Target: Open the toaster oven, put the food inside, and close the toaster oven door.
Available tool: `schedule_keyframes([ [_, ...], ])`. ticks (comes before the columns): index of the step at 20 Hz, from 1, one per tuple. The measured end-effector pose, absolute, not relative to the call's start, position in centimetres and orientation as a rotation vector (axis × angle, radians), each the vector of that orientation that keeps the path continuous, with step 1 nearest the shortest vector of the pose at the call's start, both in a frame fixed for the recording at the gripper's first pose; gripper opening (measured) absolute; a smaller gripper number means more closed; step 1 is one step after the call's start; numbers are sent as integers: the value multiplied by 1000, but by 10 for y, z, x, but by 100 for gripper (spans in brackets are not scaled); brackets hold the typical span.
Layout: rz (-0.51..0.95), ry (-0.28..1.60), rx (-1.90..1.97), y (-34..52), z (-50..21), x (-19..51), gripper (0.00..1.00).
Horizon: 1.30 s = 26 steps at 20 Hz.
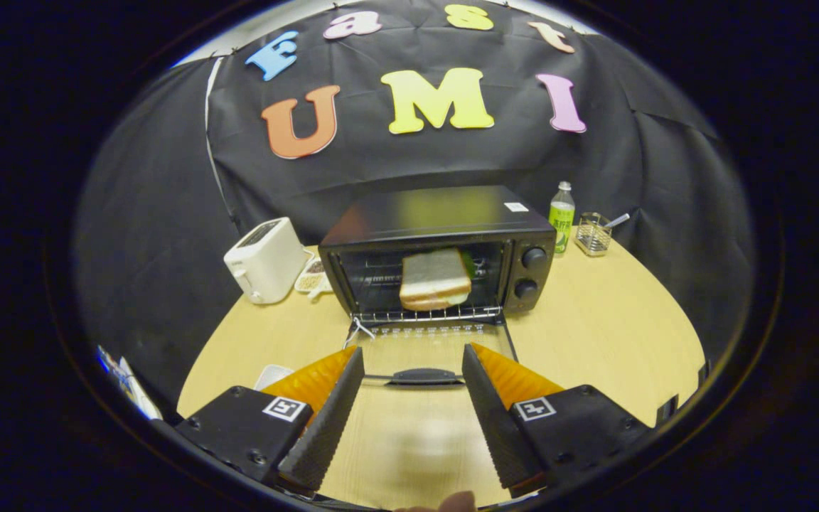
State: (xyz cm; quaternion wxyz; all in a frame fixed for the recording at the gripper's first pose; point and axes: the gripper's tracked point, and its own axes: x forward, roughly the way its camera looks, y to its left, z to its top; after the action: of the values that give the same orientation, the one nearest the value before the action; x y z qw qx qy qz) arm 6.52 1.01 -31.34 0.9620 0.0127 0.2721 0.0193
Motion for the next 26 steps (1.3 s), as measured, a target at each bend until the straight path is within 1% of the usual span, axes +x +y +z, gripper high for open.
schedule_keyframes([
  [6, -17, 650, 5, 1, -391, 72, 92],
  [12, -42, 704, 28, -1, -443, 95, 92],
  [17, -68, 732, 31, -1, -465, 100, 92],
  [23, -91, 728, 6, -3, -463, 109, 92],
  [26, -92, 723, 4, -2, -448, 105, 92],
])
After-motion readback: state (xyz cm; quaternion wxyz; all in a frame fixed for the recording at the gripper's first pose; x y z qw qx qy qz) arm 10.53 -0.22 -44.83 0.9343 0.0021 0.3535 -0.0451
